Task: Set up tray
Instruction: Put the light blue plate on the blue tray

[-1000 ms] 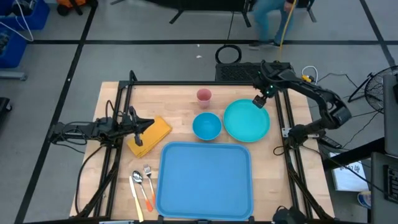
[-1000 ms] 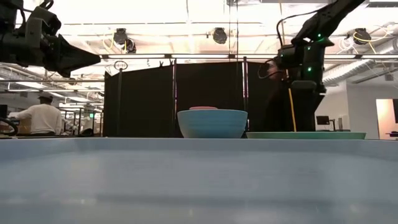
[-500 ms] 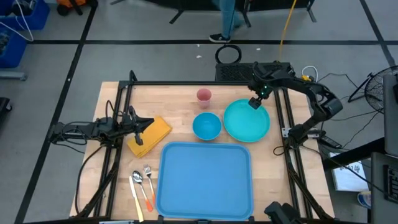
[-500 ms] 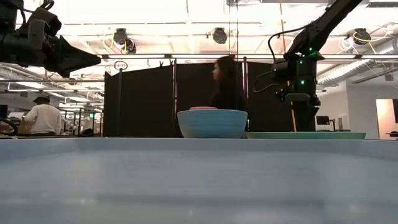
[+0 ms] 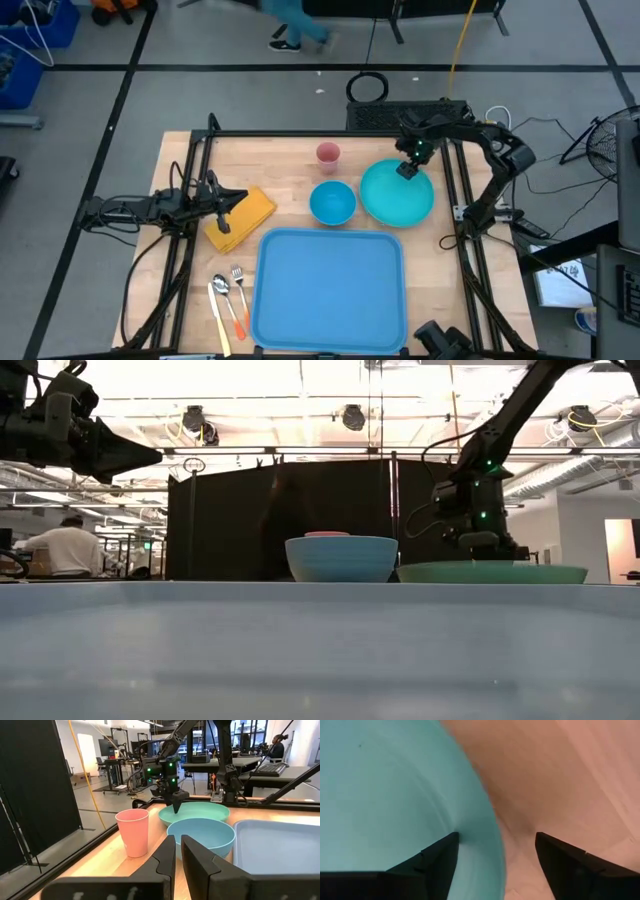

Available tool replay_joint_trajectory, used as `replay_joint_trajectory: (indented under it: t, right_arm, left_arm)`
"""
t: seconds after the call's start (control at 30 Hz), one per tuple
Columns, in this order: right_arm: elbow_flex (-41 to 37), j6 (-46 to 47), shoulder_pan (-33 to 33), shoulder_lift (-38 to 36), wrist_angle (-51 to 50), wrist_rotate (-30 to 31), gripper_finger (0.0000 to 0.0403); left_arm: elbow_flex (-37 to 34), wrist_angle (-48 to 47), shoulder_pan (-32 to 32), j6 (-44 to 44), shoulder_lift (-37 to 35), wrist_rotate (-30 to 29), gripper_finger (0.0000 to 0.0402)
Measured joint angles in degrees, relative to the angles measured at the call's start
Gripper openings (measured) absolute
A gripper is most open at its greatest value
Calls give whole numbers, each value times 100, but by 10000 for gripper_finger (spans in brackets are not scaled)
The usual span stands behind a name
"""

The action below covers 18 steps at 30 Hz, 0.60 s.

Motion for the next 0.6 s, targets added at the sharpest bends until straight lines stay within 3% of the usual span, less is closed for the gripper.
replay_joint_trajectory:
  t: [0.17,0.4,0.6]
  right_arm:
    - [6,-91,55,62,-37,3,181]
    - [21,51,52,41,-108,46,31]
    - [11,55,54,-162,-248,65,8]
  left_arm:
    - [0,0,0,2,0,0,35]
    - [0,-2,0,-2,0,0,35]
    - [0,-2,0,-33,0,0,35]
